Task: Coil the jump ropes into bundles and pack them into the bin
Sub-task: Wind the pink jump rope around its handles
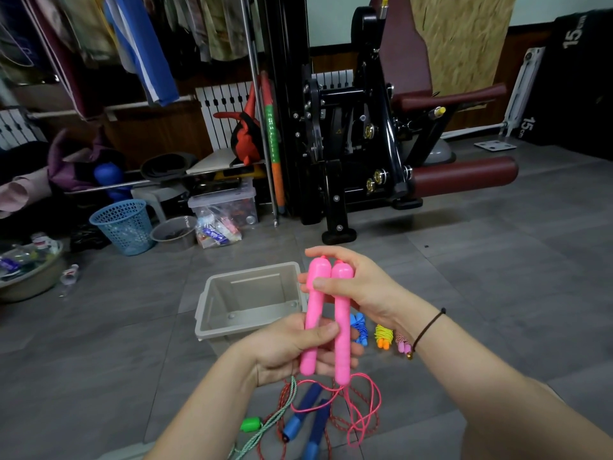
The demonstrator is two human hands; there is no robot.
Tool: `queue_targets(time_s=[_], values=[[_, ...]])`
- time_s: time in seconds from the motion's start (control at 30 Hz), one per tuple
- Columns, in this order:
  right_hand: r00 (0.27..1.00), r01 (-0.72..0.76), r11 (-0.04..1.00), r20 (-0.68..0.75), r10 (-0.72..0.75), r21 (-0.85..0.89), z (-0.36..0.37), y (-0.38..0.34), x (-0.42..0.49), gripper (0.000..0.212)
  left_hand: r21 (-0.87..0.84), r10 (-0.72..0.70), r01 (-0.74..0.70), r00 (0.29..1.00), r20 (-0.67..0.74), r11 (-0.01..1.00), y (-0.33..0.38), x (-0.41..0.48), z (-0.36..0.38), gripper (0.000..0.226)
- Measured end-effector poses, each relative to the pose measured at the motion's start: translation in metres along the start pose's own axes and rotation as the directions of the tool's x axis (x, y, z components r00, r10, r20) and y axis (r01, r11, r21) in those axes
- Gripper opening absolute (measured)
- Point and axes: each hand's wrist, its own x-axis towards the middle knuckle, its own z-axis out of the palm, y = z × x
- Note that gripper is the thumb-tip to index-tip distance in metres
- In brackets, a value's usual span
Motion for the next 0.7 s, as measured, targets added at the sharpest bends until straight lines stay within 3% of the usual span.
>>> queue_targets(time_s=[0.27, 0.7], values=[[1.000, -0.007, 1.000, -0.009, 0.007, -0.001, -0.0001, 0.0013, 0.0013, 0.036, -0.003, 0.013, -0.013, 0.998, -0.058, 1.000, -0.0026, 0.0003, 0.0044, 0.024], [1.000, 0.001, 1.000, 0.001, -0.001, -0.011, 0.0008, 0.0031, 0.0016, 0.035, 0.003, 0.020, -0.020, 1.000, -0.016, 1.000, -0.0055, -0.0015, -0.0010, 0.019]])
